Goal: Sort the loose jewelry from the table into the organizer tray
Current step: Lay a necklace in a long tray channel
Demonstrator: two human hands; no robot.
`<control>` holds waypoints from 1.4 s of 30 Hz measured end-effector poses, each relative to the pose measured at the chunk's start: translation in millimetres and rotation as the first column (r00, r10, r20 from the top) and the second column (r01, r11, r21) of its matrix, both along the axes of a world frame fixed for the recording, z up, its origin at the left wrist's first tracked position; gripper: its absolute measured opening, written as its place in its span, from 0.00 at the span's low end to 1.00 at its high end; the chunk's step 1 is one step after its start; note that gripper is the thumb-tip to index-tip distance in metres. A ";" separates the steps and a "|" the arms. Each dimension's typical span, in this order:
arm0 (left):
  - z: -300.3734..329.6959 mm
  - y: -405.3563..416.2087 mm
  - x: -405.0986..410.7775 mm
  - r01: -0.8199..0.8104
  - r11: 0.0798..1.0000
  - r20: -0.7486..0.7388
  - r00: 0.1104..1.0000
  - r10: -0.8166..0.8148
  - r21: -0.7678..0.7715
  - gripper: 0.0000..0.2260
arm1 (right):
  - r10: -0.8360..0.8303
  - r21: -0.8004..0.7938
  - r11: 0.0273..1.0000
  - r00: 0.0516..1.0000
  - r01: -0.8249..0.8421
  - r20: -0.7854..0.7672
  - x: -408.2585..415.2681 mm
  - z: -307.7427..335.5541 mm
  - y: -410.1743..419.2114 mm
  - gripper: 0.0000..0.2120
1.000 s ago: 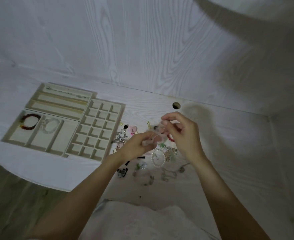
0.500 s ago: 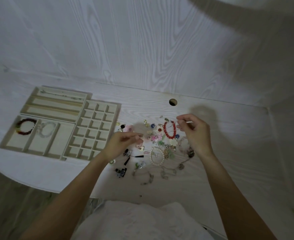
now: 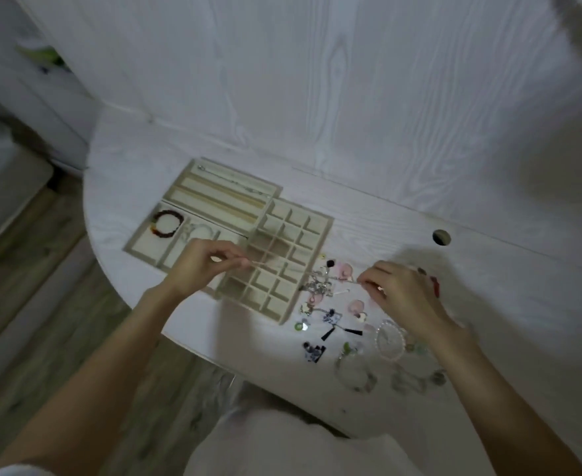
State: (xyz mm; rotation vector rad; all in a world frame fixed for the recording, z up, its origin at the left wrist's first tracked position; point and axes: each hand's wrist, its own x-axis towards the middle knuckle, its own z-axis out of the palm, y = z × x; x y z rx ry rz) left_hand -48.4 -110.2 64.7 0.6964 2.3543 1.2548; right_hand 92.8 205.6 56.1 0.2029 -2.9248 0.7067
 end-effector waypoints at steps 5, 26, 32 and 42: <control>-2.7 -52.0 -62.2 -0.012 0.964 -0.317 0.946 -0.075 -0.264 0.03 | -0.008 0.016 1.000 0.999 0.009 -0.032 -62.7 -6.7 -58.8 0.07; -62.1 -77.5 -311.0 0.136 0.839 -0.504 0.744 -0.438 -0.527 0.04 | -0.306 0.118 0.946 0.952 0.303 0.005 -251.2 -65.7 -137.9 0.03; -62.8 -66.3 -323.1 0.246 0.777 -0.415 0.732 -0.541 -0.579 0.06 | -0.241 0.327 0.928 0.957 0.179 0.159 -261.0 -66.2 -137.5 0.09; -56.5 -49.3 -329.2 0.347 0.661 -0.341 0.646 -0.683 -0.666 0.07 | -0.196 0.466 0.884 0.937 0.041 0.290 -284.4 -63.2 -136.3 0.12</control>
